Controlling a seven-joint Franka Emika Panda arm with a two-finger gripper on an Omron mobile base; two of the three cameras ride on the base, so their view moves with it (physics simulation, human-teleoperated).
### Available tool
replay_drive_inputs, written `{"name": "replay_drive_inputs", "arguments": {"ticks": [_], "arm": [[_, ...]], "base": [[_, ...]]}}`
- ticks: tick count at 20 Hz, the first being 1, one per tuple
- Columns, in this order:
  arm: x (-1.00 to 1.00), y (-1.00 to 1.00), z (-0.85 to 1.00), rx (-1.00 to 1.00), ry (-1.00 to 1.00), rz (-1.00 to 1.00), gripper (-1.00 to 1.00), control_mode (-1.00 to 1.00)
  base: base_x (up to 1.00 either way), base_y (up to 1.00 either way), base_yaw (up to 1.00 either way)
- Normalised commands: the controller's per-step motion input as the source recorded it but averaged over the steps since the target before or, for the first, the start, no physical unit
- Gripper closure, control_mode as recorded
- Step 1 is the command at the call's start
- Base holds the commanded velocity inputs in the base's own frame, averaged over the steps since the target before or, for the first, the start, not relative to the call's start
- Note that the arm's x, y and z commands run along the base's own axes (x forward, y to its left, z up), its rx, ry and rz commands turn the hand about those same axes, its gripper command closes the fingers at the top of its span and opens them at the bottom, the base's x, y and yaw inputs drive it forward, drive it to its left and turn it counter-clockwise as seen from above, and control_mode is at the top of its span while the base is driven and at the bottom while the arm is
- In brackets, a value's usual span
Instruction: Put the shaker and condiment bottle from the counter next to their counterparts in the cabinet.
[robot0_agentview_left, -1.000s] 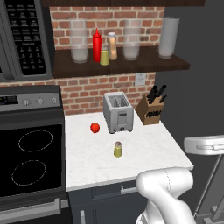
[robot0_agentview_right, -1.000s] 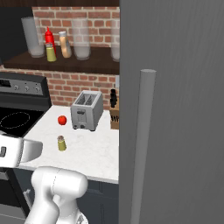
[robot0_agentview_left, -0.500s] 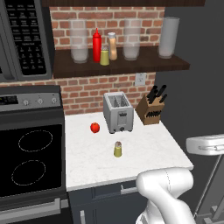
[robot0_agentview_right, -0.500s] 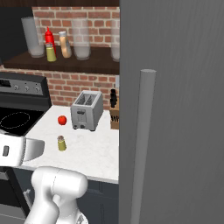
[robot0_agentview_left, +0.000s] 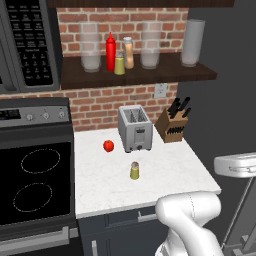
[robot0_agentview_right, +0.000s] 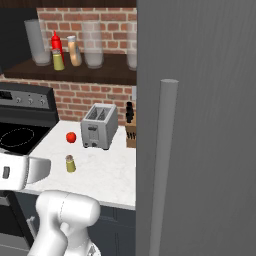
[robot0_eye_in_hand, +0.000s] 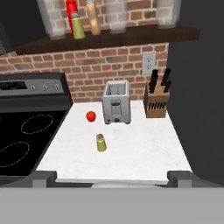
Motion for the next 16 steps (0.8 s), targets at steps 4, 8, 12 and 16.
{"name": "replay_drive_inputs", "arguments": {"ticks": [4, 8, 12, 16], "arm": [[0.00, 0.01, -0.04, 0.00, -0.02, 0.00, -1.00, -1.00], [0.00, 0.30, -0.06, 0.00, -0.21, 0.08, -1.00, -1.00], [0.00, 0.50, -0.03, 0.00, -0.23, 0.18, -1.00, -1.00], [0.00, 0.53, -0.04, 0.00, -0.21, 0.19, -1.00, -1.00]], "base": [[0.00, 0.00, 0.00], [0.00, 0.00, 0.00], [0.00, 0.00, 0.00], [0.00, 0.00, 0.00]]}}
